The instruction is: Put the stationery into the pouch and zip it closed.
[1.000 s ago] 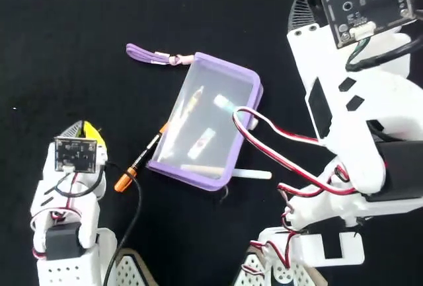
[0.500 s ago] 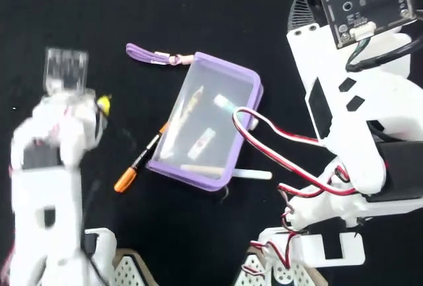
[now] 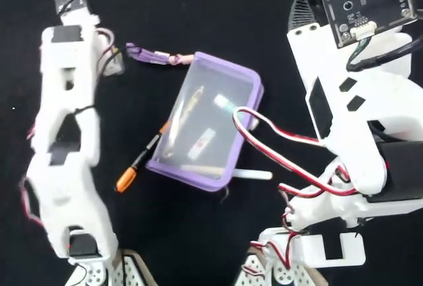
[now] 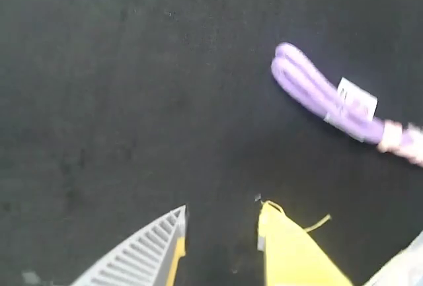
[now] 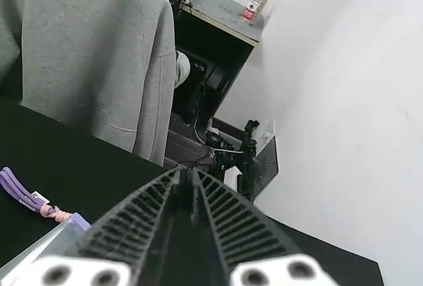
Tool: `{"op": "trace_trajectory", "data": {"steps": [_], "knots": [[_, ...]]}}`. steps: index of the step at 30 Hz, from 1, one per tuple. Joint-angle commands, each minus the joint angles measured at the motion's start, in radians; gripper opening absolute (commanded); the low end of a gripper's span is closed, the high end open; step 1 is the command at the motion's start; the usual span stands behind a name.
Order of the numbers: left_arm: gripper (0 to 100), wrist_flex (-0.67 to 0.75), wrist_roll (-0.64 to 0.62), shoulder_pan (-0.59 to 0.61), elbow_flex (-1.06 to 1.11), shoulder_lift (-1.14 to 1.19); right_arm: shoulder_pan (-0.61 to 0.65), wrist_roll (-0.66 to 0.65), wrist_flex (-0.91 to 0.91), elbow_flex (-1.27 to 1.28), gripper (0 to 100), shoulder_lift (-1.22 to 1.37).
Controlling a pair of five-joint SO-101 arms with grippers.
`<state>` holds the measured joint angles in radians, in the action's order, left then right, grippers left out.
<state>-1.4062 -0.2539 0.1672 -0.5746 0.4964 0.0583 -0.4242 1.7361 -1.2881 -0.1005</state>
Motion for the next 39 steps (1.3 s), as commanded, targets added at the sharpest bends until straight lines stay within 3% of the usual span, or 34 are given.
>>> {"op": "trace_trajectory", "data": {"steps": [1, 9, 13, 24, 33, 39], "knots": [[19, -0.114, -0.130, -0.082, -0.507, 0.256, -0.006, 0.003, 0.029, 0.007, 1.5, -0.019], [20, -0.124, -0.244, -0.156, -1.107, 0.640, -0.006, 0.003, 0.029, 0.007, 1.5, -0.021], [24, -0.014, -0.315, -0.154, -1.076, 0.720, -0.006, 0.003, 0.029, 0.007, 1.5, -0.022], [25, -0.015, -0.328, -0.105, -1.075, 0.787, -0.008, -0.044, 0.029, 0.007, 1.5, -0.022], [24, 0.152, -0.416, -0.084, -1.087, 0.918, -0.008, -0.044, 0.029, 0.007, 1.5, -0.022], [24, 0.167, -0.430, -0.073, -1.087, 0.924, -0.008, -0.044, 0.029, 0.007, 1.5, -0.019]]}}
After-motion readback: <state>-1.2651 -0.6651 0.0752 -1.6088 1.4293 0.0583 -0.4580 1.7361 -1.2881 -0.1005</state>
